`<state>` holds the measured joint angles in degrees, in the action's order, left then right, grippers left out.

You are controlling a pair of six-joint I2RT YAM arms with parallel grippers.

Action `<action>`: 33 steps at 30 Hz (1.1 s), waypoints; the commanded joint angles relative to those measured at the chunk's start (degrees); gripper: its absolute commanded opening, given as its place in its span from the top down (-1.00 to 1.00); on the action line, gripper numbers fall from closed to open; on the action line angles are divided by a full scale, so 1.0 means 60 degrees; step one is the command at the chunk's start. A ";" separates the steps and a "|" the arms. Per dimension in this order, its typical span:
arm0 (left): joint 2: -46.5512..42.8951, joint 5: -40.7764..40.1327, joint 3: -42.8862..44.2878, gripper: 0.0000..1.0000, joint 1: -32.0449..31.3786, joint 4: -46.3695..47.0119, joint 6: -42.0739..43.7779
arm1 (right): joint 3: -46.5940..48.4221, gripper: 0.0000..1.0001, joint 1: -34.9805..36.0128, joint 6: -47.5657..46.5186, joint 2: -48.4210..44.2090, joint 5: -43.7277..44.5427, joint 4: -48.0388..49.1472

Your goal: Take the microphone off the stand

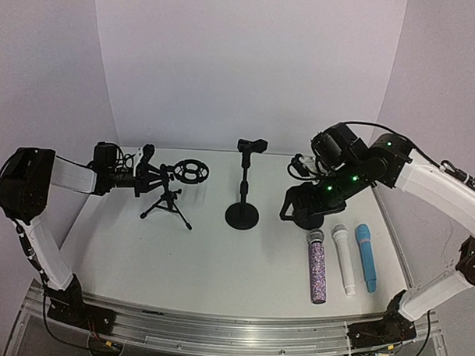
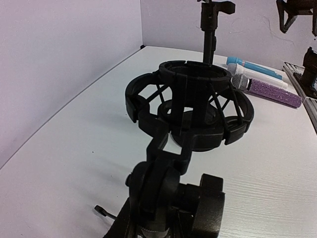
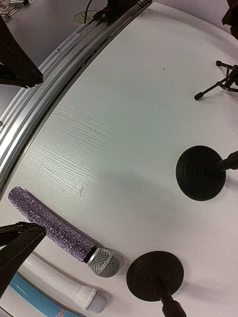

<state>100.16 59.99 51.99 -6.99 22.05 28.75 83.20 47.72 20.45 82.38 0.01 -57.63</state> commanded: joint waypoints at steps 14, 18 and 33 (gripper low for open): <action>0.0557 -0.0133 0.0433 0.03 -0.0003 0.0190 0.0093 | 0.0074 -0.84 0.0067 -0.0272 -0.0224 -0.0002 0.0667; 0.0379 0.0093 0.0471 -0.52 0.0019 -0.0058 -0.0094 | 0.0241 -0.84 0.0065 -0.0316 -0.0227 -0.0016 0.0669; -0.2821 -0.1892 -0.1040 -0.99 0.0410 -0.1166 -0.1371 | -0.0817 -0.88 -0.1890 0.0872 -0.1084 0.1054 0.0684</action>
<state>93.08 55.30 49.33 -4.64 16.37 24.41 81.86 43.76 21.13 80.69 3.52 -53.65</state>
